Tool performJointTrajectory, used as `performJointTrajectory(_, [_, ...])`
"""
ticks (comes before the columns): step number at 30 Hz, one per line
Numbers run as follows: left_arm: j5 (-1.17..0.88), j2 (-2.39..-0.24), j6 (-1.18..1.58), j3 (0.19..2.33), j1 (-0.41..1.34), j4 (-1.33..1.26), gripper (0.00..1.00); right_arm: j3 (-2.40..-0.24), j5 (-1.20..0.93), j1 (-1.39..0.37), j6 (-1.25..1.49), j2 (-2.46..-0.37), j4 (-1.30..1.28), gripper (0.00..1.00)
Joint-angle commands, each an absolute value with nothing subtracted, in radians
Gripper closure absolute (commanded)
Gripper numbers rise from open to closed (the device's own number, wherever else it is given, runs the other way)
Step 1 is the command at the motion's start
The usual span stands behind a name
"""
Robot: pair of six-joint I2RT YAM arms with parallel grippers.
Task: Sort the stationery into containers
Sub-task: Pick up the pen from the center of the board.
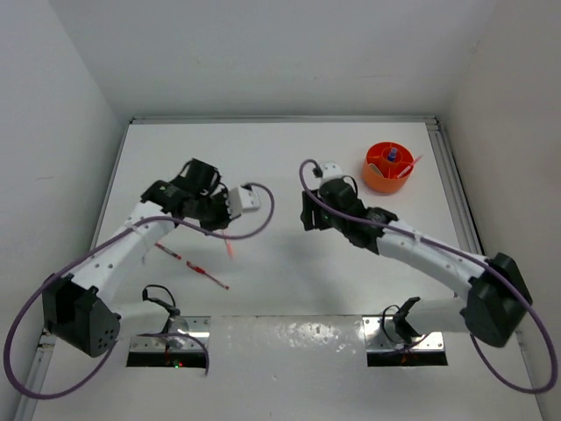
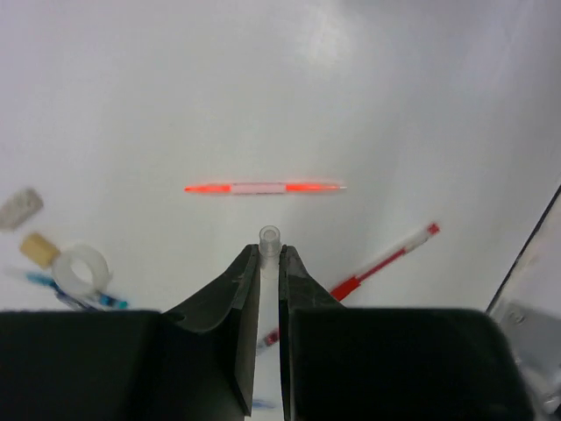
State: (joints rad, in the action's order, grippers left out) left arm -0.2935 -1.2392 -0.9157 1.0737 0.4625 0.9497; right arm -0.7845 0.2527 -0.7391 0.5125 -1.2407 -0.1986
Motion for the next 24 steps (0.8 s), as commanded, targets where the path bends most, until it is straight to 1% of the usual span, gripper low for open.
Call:
performJointTrajectory(1, [-0.464,-1.195,-0.601,1.118,0.312,0.931,1.00,-1.003,0.219,-0.771,0.535,-1.439,-0.210,0.42])
performJointTrajectory(2, [-0.481,-1.184,-0.557,1.124,0.225,0.914,1.00,-1.052,0.224,-0.794,0.540,-1.489,-0.228,0.42])
performJointTrajectory(3, [-0.498,-1.177,-0.514,1.124,0.178,0.885,1.00,-1.154,0.225,-0.805,0.545,-1.538,-0.242,0.42])
performJointTrajectory(4, [-0.509,-1.164,-0.435,1.123,0.134,0.868,1.00,-1.204,0.225,-0.816,0.549,-1.634,-0.258,0.42])
performJointTrajectory(5, [-0.523,-1.138,-0.402,1.108,0.050,0.832,1.00,-1.247,0.210,-0.839,0.557,-1.679,-0.274,0.42])
performJointTrajectory(6, [-0.526,-1.125,-0.370,1.100,0.010,0.809,1.00,-1.326,0.204,-0.851,0.560,-1.716,-0.278,0.42])
performJointTrajectory(8, [-0.528,-1.082,-0.298,1.080,-0.105,0.741,1.00,-1.400,0.192,-0.887,0.564,-1.828,-0.281,0.42])
performJointTrajectory(13, [-0.477,-1.063,-0.135,1.049,-0.306,0.658,1.00,-1.679,0.190,-0.977,0.531,-2.034,-0.349,0.43])
performJointTrajectory(14, [-0.459,-1.065,-0.112,1.046,-0.319,0.635,1.00,-1.774,0.198,-0.992,0.505,-2.110,-0.373,0.42])
performJointTrajectory(17, [-0.384,-1.060,-0.063,1.031,-0.339,0.605,1.00,-1.934,0.222,-1.035,0.482,-2.244,-0.460,0.42])
performJointTrajectory(20, [-0.298,-1.054,-0.029,1.032,-0.341,0.594,1.00,-1.980,0.222,-1.049,0.498,-2.304,-0.482,0.42])
performJointTrajectory(24, [-0.233,-1.045,-0.012,1.042,-0.339,0.575,1.00,-1.987,0.281,-1.060,0.523,-2.356,-0.488,0.45])
